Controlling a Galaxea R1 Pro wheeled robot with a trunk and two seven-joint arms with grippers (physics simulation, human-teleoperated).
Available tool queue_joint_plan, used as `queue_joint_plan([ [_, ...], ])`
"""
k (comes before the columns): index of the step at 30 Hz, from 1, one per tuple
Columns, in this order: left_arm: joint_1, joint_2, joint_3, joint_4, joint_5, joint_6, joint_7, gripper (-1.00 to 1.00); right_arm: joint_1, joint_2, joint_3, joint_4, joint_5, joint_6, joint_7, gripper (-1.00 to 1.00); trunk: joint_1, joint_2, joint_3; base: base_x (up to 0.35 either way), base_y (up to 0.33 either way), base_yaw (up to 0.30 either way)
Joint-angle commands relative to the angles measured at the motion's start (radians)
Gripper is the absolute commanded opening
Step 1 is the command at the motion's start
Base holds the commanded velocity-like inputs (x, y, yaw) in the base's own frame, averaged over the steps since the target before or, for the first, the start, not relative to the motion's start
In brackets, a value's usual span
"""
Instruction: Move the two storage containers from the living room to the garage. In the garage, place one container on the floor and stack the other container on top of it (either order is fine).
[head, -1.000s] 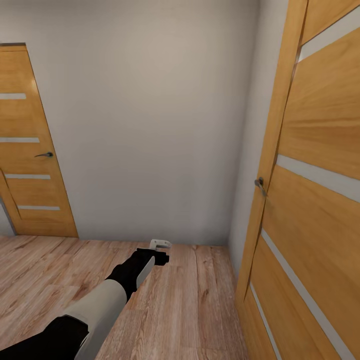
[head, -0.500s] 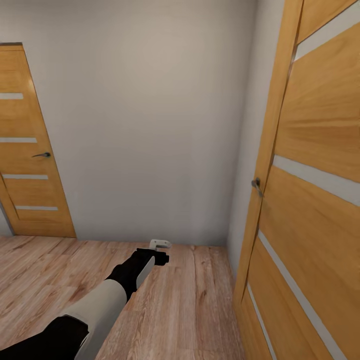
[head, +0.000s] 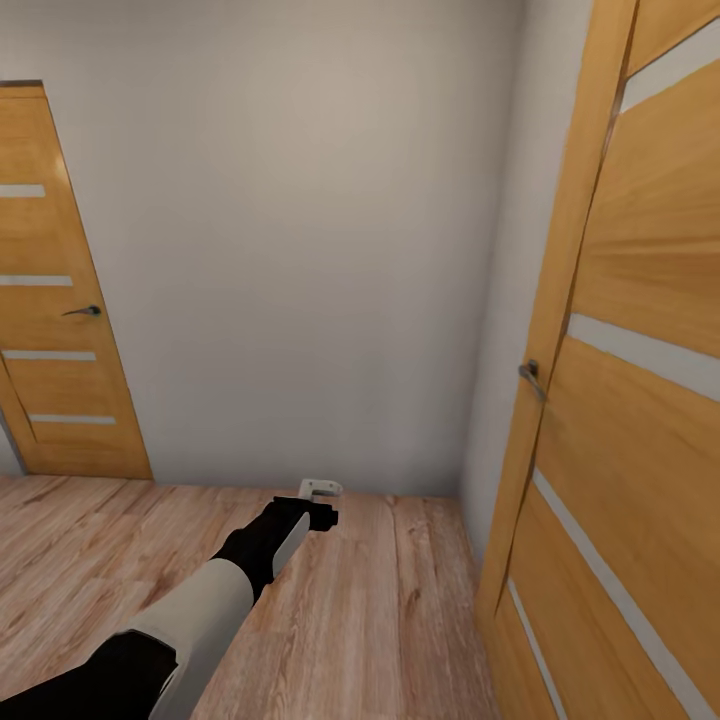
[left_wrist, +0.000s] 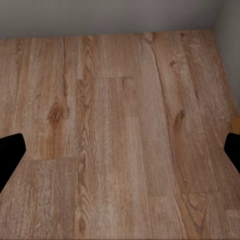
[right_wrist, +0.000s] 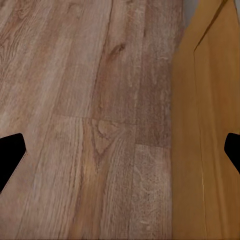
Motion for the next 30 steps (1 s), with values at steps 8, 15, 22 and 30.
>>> queue_joint_plan([
  [8,-0.001,0.000,-0.004,-0.001,0.011,0.003,0.008,1.00,0.000,0.000,0.000,0.000,0.010,-0.001,-0.007,1.00,0.000,-0.001,-0.001,0.037,0.032,0.000],
  [15,-0.001,0.000,-0.004,-0.001,0.010,0.003,0.009,1.00,0.000,0.000,-0.002,0.000,0.009,-0.001,-0.007,1.00,0.000,-0.001,-0.001,0.064,0.002,0.000],
  [22,-0.001,0.000,-0.004,-0.001,0.010,0.002,0.009,1.00,0.000,0.000,-0.002,0.000,0.009,-0.001,-0.007,1.00,0.000,-0.001,-0.001,0.132,-0.017,0.000],
  [30,-0.001,0.000,-0.004,-0.001,0.010,0.002,0.009,1.00,0.000,0.000,-0.002,0.000,0.009,-0.001,-0.007,1.00,0.000,-0.001,-0.001,0.007,-0.017,0.000],
])
